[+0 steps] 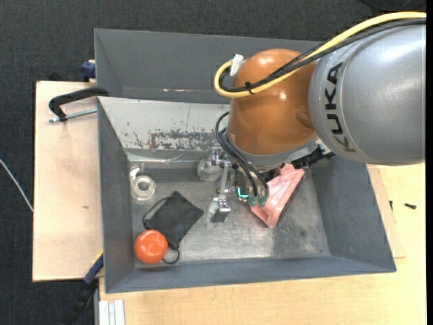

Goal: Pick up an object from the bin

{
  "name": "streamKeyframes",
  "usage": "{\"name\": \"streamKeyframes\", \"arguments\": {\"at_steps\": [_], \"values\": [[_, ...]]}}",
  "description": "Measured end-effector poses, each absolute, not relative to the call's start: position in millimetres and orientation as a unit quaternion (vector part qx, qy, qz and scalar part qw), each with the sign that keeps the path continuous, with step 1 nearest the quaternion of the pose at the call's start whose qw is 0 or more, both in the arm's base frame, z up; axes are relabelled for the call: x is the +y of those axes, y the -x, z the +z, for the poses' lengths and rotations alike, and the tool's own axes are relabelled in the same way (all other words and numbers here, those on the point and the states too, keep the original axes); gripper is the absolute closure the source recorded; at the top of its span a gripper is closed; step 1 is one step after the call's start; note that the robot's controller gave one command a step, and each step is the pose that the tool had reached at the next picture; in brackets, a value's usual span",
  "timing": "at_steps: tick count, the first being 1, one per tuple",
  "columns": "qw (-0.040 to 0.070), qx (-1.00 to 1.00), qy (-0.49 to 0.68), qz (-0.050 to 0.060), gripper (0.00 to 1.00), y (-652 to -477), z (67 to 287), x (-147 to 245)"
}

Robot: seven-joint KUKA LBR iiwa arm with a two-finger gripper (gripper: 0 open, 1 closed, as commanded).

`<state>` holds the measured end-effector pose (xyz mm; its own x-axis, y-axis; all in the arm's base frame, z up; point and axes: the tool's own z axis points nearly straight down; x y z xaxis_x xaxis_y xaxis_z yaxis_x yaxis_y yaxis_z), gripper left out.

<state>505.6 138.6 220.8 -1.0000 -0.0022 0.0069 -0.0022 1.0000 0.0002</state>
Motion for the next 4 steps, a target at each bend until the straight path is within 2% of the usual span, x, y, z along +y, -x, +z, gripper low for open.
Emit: {"name": "streamKeyframes", "arguments": {"at_steps": [1,2,3,4], "values": [[0.0,-1.0,0.0,-0.001,0.0,-507.3,224,138],[0.0,-0.999,-0.054,0.0,1.0,-531.9,96,130],[0.001,-0.999,-0.054,-0.001,1.0,-531.9,96,130],[0.002,-0.999,-0.053,0.0,1.0,-530.6,138,135]]}}
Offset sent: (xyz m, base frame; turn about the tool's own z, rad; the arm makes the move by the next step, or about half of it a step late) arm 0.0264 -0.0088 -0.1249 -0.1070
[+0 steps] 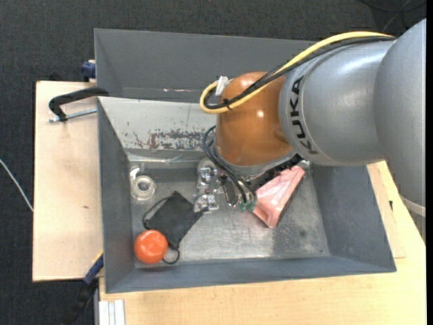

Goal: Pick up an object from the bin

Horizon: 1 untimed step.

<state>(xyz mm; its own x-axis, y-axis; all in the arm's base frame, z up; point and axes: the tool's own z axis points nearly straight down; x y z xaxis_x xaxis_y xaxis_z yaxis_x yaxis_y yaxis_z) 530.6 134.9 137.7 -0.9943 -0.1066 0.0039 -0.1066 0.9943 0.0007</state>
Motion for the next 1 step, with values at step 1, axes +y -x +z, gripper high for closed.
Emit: {"name": "streamKeyframes", "arguments": {"at_steps": [1], "values": [[-0.004,-0.998,-0.07,-0.001,1.0,-528.2,176.3,171.4]]}}
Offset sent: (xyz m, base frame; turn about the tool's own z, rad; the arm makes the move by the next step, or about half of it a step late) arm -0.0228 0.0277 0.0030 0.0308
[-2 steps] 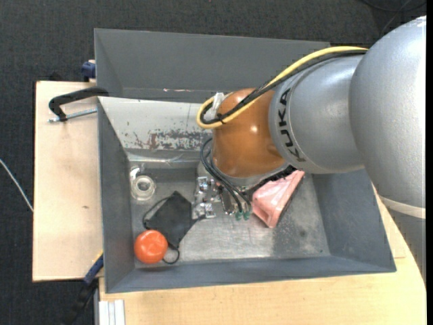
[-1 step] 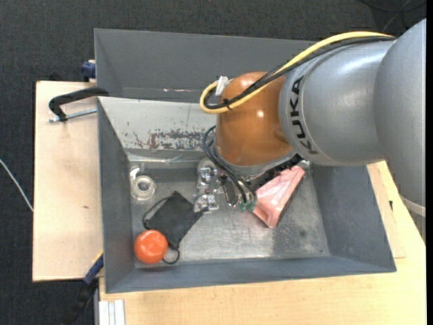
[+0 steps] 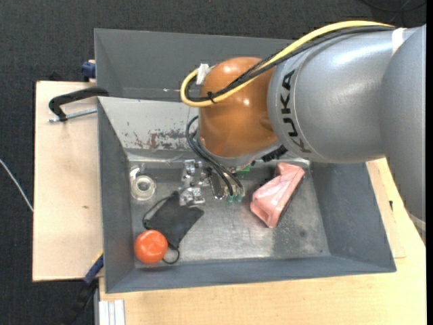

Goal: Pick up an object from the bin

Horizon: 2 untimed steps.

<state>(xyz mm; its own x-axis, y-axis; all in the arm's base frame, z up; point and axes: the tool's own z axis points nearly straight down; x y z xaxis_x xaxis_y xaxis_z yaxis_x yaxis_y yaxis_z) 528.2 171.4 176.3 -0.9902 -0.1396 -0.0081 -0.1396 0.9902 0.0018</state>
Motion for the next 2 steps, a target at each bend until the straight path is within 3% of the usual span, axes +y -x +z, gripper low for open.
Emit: {"name": "streamKeyframes", "arguments": {"at_steps": [1,2], "values": [[0.0,0.999,0.038,0.0,0.0,-507.9,140.8,163.2],[0.001,0.999,0.038,0.001,0.0,-508.3,141.3,163.5]]}}
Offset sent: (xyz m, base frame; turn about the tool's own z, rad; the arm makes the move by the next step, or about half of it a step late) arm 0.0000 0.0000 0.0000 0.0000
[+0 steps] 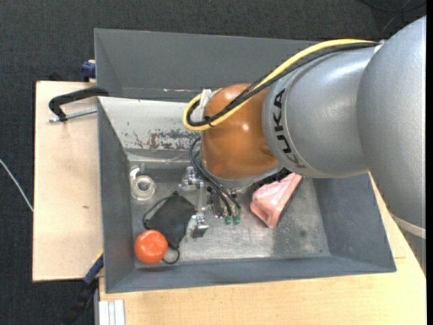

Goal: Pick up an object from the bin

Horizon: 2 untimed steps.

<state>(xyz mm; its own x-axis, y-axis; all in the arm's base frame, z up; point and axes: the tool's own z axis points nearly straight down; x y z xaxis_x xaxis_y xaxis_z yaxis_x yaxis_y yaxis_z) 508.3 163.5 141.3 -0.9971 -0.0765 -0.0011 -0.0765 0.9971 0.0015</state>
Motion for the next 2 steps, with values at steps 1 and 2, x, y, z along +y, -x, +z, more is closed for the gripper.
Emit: {"name": "streamKeyframes", "arguments": {"at_steps": [1,2], "values": [[0.004,0.999,0.04,0.002,1.0,-521.5,75.0,164.8],[0.004,0.999,0.04,0.003,1.0,-521.5,75.0,164.8]]}}
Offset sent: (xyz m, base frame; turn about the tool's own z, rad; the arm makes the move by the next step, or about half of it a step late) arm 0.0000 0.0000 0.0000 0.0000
